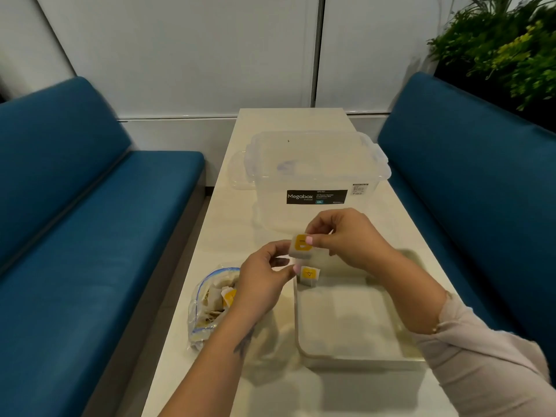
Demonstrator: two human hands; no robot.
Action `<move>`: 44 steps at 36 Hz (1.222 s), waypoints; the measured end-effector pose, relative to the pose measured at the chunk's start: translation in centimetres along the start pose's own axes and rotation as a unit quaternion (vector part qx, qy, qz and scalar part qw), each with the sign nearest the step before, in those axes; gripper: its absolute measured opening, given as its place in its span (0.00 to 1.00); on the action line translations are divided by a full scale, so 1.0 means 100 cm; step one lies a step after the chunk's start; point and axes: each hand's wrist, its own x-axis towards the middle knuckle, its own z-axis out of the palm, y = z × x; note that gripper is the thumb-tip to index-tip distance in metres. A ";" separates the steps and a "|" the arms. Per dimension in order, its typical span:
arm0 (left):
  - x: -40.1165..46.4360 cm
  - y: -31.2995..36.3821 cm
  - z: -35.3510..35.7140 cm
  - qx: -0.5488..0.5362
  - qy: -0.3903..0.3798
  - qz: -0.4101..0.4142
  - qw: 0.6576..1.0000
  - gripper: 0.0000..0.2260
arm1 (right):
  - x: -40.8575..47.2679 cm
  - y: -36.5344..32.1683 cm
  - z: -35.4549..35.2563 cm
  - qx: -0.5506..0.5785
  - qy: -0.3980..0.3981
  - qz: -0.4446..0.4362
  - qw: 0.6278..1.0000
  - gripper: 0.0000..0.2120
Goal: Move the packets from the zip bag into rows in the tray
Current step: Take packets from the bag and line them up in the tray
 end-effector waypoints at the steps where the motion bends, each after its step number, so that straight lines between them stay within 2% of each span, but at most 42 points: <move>1: -0.001 -0.003 0.000 0.047 0.011 -0.002 0.999 0.17 | -0.001 0.004 -0.002 -0.006 -0.005 0.008 1.000 0.08; 3: -0.003 -0.007 0.001 0.095 0.022 -0.013 0.995 0.21 | -0.003 0.013 -0.005 -0.029 -0.010 0.028 0.999 0.09; 7: -0.009 -0.012 0.006 0.116 0.010 -0.034 0.993 0.25 | -0.002 0.036 -0.002 -0.120 -0.020 0.074 0.990 0.07; 10: -0.013 -0.014 0.010 0.140 0.004 -0.043 0.989 0.26 | 0.000 0.050 0.009 -0.188 -0.045 0.097 0.976 0.07; 14: -0.018 -0.014 0.016 0.177 0.004 -0.043 0.983 0.27 | 0.006 0.066 0.031 -0.224 -0.066 0.126 0.964 0.07; 21: -0.020 -0.013 0.021 0.237 -0.004 -0.044 0.971 0.28 | 0.012 0.078 0.054 -0.254 -0.047 0.135 0.956 0.05; 25: -0.021 -0.012 0.024 0.259 -0.009 -0.049 0.965 0.28 | 0.014 0.082 0.059 -0.266 -0.032 0.138 0.953 0.01; 33: -0.022 -0.009 0.027 0.272 -0.020 -0.064 0.960 0.27 | 0.014 0.089 0.062 -0.265 0.001 0.137 0.955 0.02; 44: -0.023 -0.005 0.027 0.296 -0.016 -0.078 0.952 0.26 | 0.012 0.095 0.061 -0.324 -0.004 0.071 0.943 0.04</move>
